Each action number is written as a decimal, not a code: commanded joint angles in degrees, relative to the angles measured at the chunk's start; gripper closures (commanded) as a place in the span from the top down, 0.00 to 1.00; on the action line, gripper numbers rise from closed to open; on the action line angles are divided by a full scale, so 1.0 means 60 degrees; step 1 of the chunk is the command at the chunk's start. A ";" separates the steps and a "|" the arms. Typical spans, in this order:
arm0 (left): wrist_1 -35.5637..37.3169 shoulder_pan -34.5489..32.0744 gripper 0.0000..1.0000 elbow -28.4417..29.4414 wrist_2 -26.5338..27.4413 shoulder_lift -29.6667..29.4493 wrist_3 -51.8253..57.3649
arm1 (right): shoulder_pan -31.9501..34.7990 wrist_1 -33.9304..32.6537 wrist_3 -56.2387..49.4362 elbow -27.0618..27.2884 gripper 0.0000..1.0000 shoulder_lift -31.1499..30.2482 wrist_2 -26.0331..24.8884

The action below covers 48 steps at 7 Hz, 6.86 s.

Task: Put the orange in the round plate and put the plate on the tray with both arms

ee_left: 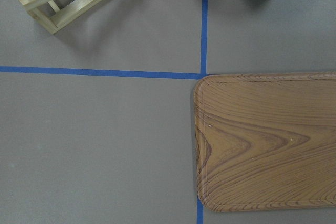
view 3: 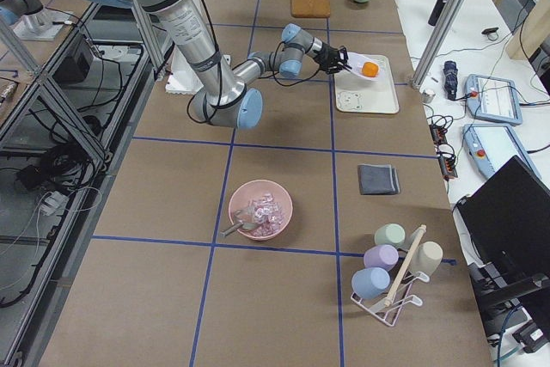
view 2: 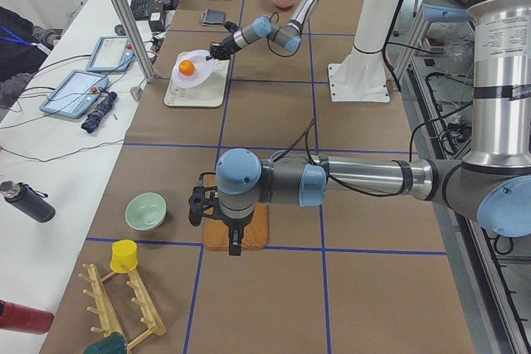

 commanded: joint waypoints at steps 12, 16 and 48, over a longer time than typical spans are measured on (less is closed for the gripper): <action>0.0031 0.0034 0.98 -0.0117 0.0029 0.0044 0.0087 | 0.3124 -0.5613 -1.1161 0.5630 1.00 -0.2570 0.7999; 0.0016 0.0034 0.98 -0.0117 0.0072 0.0191 0.0146 | 0.7373 -0.7113 -2.0572 0.6167 1.00 -0.5222 1.1057; 0.0017 -0.0039 0.98 -0.0674 0.0044 0.1289 0.0161 | 1.0077 -0.6982 -2.2803 0.7089 1.00 -0.9448 1.2628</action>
